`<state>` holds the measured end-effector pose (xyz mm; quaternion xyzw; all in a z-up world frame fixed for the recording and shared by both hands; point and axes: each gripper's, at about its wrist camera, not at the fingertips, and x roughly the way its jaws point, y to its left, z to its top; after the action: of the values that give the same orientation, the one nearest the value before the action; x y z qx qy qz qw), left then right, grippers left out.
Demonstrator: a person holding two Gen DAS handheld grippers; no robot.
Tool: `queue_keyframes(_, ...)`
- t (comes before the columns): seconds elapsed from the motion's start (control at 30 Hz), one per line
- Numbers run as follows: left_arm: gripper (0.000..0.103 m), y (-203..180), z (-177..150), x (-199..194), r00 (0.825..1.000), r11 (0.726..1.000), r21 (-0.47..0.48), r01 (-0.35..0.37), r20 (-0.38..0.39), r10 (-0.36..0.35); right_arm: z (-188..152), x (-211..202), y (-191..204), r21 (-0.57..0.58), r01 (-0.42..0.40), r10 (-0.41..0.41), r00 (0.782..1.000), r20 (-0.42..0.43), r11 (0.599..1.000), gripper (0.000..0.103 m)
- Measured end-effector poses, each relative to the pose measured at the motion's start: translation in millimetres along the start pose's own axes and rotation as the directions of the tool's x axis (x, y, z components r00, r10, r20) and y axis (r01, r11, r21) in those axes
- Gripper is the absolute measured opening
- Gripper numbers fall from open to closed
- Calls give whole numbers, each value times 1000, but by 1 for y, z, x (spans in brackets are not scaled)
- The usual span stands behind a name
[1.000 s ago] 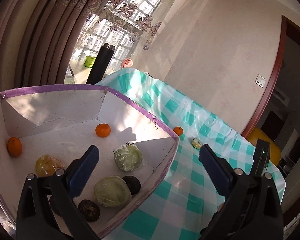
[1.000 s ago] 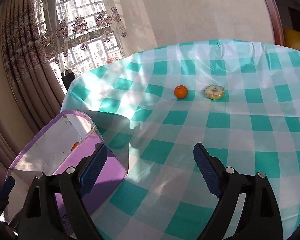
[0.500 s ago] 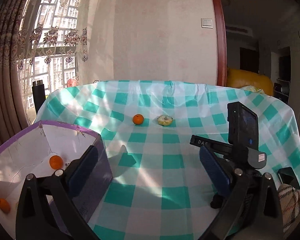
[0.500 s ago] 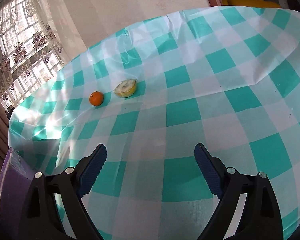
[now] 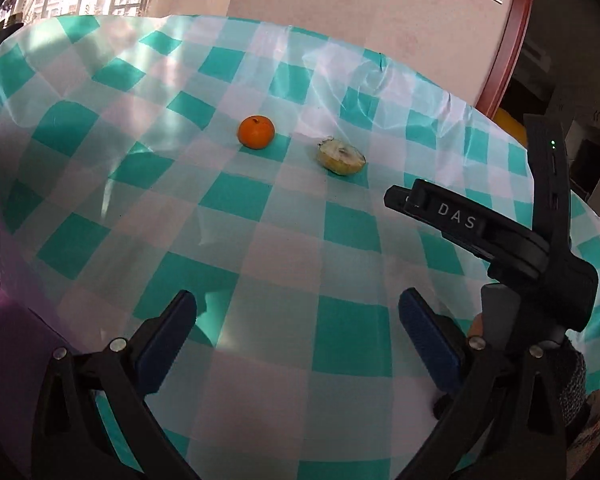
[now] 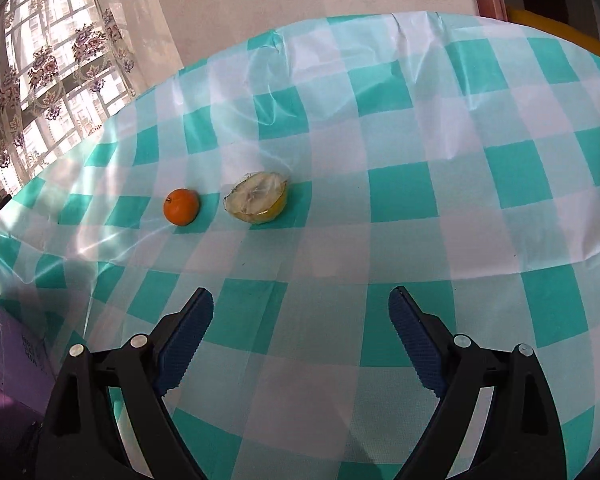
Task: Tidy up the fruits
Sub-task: 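Move both open tools from the box back over the last fruits, then grasp the wrapped pale halved fruit with the right tool while the left tool grasps the tangerine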
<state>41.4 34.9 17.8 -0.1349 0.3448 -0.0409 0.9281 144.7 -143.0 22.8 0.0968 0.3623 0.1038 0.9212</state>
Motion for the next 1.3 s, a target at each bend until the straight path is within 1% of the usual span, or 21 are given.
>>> queue_keyframes(0.17,101,11,25,28,1000,996,-84,16,-15,-18,23,33,10,-35,-21,20,999,-42,999,87)
queue_keyframes(0.23,101,17,36,38,1000,993,-116,7,-19,-9,30,45,16,-57,-20,17,998,-59,998,87)
queue_keyframes(0.43,101,31,63,63,997,979,-191,-70,-1,71,50,78,42,-161,24,-38,995,-87,987,87)
queue_keyframes(0.6,101,35,77,75,994,973,-205,-102,12,106,63,106,51,-184,60,-87,986,-139,981,85)
queue_keyframes(0.67,101,35,84,82,994,974,-198,-108,14,113,66,114,52,-179,69,-99,982,-163,981,81)
queue_keyframes(0.7,101,34,87,86,993,975,-194,-113,13,118,66,116,52,-185,86,-118,979,-168,979,74)
queue_keyframes(0.73,101,33,91,89,992,975,-188,-119,12,123,66,116,54,-189,101,-132,978,-159,977,66)
queue_keyframes(0.77,102,33,94,91,994,978,-186,-95,27,102,66,115,53,-185,108,-137,978,-155,977,64)
queue_keyframes(0.8,102,34,97,92,996,979,-190,-73,46,83,66,114,50,-165,118,-142,980,-142,979,56)
queue_keyframes(0.83,102,35,100,94,996,980,-192,-59,54,70,67,111,44,-125,124,-141,981,-134,984,56)
queue_keyframes(0.87,102,36,103,98,996,978,-199,-61,54,73,67,107,35,-70,111,-119,986,-120,991,55)
queue_keyframes(0.9,101,37,107,103,994,974,-206,-96,38,107,67,102,25,-10,90,-91,991,-100,996,55)
queue_keyframes(0.97,101,39,114,112,994,971,-219,-100,24,108,67,95,7,103,64,-57,996,-64,993,55)
queue_keyframes(1.03,101,36,122,122,990,969,-208,-129,19,136,66,91,-7,184,44,-38,999,-38,982,55)
queue_keyframes(1.1,101,29,131,132,987,973,-173,-154,14,158,65,90,-7,197,43,-38,999,-28,980,55)
queue_keyframes(1.17,101,22,140,146,983,973,-139,-183,-9,184,66,91,-4,178,34,-30,999,-29,983,56)
queue_keyframes(1.3,101,22,158,171,973,964,-132,-230,-57,224,68,94,1,183,23,-18,999,-32,983,56)
